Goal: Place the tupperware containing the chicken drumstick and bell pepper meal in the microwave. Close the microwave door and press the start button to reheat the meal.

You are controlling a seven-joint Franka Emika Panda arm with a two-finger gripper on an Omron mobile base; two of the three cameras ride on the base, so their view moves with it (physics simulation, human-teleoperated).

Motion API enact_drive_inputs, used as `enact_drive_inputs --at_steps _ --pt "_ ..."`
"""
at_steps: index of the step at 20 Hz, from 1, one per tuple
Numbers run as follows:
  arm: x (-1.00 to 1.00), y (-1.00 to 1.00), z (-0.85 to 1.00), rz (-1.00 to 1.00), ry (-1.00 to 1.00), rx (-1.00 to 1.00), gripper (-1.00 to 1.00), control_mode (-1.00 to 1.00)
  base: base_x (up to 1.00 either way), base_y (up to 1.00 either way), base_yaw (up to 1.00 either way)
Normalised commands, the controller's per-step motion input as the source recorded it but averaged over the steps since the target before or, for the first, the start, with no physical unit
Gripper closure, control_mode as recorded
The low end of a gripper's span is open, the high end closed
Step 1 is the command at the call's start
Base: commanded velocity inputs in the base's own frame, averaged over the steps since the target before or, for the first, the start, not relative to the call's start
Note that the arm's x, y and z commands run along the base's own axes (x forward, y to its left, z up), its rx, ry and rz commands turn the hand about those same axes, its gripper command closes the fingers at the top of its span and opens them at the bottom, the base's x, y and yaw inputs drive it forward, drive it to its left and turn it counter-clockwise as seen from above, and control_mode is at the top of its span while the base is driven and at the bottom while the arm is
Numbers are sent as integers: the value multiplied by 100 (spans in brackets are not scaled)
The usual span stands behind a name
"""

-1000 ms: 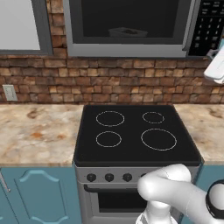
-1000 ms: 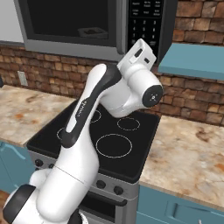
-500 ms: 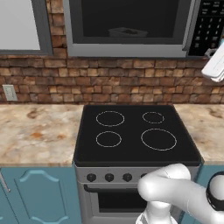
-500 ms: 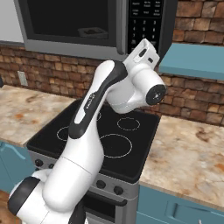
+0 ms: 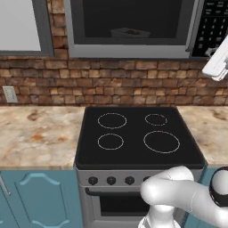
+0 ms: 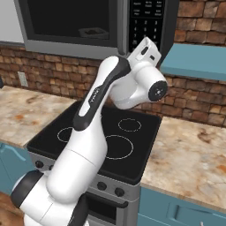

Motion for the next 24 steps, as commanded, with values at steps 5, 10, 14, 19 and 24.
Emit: enact_drive_inputs --at_steps 5,10,14,19,24 --pt "23 0 0 -1 0 0 100 -100 0 0 0" --pt "25 0 0 -3 0 -2 100 -100 0 0 0" --pt "27 -8 0 -4 0 0 100 -100 0 0 0" --pt "28 -12 0 -6 0 -1 100 -100 0 0 0" --pt "34 -7 0 -7 0 -4 100 -100 0 0 0"
